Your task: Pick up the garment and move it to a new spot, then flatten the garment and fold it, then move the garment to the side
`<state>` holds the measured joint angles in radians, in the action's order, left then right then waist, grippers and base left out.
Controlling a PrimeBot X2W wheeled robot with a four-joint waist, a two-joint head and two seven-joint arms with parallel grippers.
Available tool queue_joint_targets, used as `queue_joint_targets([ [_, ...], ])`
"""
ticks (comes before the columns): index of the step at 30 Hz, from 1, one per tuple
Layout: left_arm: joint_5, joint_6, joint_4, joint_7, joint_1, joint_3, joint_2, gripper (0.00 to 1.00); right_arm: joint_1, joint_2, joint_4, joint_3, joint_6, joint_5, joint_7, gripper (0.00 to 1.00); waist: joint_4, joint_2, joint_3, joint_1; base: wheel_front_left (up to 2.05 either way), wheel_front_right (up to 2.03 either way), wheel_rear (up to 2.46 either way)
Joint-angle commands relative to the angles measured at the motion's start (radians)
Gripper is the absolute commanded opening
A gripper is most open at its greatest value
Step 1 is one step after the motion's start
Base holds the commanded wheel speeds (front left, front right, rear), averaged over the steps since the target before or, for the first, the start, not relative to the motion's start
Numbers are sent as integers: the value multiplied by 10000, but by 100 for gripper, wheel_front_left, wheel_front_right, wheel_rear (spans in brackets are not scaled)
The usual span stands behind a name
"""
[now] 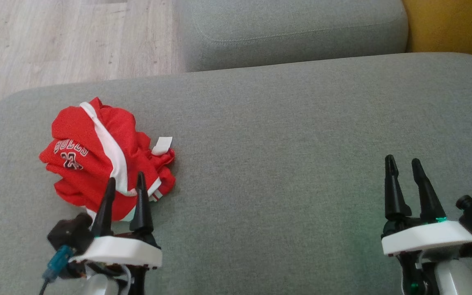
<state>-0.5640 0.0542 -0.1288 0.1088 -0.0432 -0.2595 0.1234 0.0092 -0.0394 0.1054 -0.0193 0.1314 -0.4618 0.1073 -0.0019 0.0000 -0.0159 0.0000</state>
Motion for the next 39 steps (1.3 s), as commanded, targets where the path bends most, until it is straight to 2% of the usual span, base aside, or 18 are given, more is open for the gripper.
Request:
queue_joint_targets([
  [1, 337, 105, 288, 156, -593, 58, 196, 100, -524, -74, -452, -204, -5, 359, 166, 100, -2, 0, -3, 0, 0, 0, 0],
  [19, 2466, 1253, -34, 684, -1308, -1749, 947, 100, -501, -87, -671, -486, -6, 3205, 696, 100, -14, 0, -61, 0, 0, 0, 0],
  [29, 3359, 1737, -17, 949, -1535, -2466, 1171, 100, -526, -94, -672, -700, -6, 4637, 961, 100, -1, 0, -47, 0, 0, 0, 0],
  [34, 3674, 1833, 28, 1095, -1568, -2740, 1237, 100, -549, -97, -725, -791, -7, 5139, 1109, 100, -19, 0, -60, 0, 0, 0, 0],
  [39, 3314, 1708, 206, 1241, -1367, -2345, 959, 100, -509, -101, -720, -741, -7, 4921, 1255, 100, -12, 0, -94, 0, 0, 0, 0],
])
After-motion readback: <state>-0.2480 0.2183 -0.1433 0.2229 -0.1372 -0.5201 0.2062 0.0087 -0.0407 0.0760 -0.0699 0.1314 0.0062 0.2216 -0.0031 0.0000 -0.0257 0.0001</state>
